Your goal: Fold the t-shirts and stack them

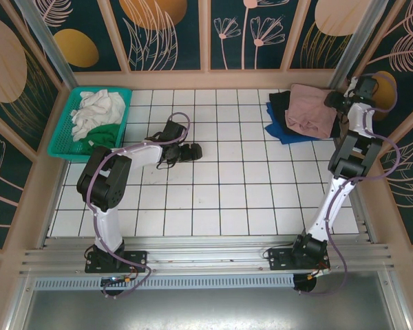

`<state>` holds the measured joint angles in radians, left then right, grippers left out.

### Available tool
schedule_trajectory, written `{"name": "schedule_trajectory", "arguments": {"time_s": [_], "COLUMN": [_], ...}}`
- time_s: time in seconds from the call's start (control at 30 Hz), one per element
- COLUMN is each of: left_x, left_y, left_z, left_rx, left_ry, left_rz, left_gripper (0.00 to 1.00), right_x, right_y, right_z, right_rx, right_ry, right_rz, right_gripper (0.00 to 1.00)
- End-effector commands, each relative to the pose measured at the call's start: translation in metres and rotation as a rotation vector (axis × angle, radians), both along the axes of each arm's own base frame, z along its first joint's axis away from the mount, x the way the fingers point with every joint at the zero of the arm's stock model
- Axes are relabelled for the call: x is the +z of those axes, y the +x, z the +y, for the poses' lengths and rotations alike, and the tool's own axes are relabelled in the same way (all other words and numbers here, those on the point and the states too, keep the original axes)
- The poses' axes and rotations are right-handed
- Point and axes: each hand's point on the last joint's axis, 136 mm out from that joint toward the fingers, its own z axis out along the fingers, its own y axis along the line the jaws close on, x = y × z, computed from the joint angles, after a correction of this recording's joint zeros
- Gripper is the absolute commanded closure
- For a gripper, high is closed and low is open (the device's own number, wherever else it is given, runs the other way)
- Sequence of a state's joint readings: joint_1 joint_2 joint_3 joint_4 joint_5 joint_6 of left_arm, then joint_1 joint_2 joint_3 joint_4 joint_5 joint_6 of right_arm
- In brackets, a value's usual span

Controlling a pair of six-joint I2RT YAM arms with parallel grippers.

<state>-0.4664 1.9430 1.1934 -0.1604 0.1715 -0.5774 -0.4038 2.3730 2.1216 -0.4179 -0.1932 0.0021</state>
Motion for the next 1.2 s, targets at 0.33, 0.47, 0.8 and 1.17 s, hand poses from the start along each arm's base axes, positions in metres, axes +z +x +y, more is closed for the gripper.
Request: {"name": "schedule_trajectory", "arguments": {"time_s": [0.33, 0.47, 0.8, 1.17], "left_x": [0.011, 0.013, 0.011, 0.009], "left_y": [-0.007, -0.009, -0.011, -0.011], "left_z": [0.007, 0.005, 0.005, 0.006], "left_rx": [-0.006, -0.012, -0.025, -0.028], "left_ry": [-0.002, -0.016, -0.02, -0.012], "left_rz": [-0.021, -0.027, -0.03, -0.028], "left_gripper": [0.12, 0.12, 0.12, 0.13], "right_x": [0.084, 0.078, 0.011, -0.03], "right_y": [-0.027, -0.028, -0.018, -0.033], "right_z": [0.053, 0.108, 0.181, 0.191], "right_rx": [-0.093, 0.015, 0.155, 0.168], "right_ry": [-0.152, -0.174, -0.22, -0.278], "right_rz": [-0.137, -0.143, 0.054, 0.226], "right_gripper": [0.17, 0.17, 0.28, 0.53]}}
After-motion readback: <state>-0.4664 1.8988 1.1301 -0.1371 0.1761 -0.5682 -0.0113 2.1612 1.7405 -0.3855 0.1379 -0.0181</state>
